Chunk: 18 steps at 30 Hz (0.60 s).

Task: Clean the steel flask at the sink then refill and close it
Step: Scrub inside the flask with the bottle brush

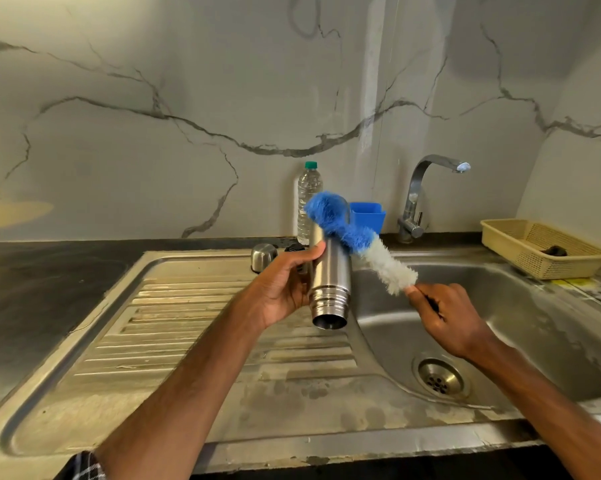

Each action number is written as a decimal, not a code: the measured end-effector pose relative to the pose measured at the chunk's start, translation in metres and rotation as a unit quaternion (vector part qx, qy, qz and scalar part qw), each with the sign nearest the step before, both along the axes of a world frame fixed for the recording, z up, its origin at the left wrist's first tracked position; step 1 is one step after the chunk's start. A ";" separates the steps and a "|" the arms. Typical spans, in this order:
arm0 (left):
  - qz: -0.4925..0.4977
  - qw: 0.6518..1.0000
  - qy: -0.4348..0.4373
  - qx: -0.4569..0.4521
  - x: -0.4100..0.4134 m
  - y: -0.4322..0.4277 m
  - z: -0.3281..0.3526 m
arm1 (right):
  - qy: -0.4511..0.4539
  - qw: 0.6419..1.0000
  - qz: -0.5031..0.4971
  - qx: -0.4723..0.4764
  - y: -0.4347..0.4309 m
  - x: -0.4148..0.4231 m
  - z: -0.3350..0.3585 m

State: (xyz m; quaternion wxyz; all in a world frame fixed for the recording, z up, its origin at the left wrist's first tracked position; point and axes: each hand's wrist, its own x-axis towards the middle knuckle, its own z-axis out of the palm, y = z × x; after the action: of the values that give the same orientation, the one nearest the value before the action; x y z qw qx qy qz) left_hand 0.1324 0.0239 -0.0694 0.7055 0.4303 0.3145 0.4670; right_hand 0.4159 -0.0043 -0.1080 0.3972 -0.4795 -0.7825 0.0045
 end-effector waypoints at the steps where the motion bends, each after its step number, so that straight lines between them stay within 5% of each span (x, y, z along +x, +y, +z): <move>1: 0.013 1.000 0.004 0.005 -0.003 0.001 0.002 | -0.002 1.000 -0.001 0.002 0.001 0.001 0.000; 7: 0.064 0.998 -0.004 0.004 -0.017 0.003 0.002 | -0.023 0.996 0.086 -0.002 -0.004 -0.011 -0.008; 18: 0.086 0.995 -0.058 -0.011 -0.031 0.009 0.004 | -0.016 0.997 0.072 -0.014 0.001 -0.011 -0.007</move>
State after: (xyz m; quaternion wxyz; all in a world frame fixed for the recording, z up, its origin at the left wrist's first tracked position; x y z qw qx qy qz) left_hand 0.1013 0.0330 -0.0652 0.6844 0.3664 0.3142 0.5465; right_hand 0.4051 -0.0033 -0.1149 0.3761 -0.4277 -0.8212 0.0362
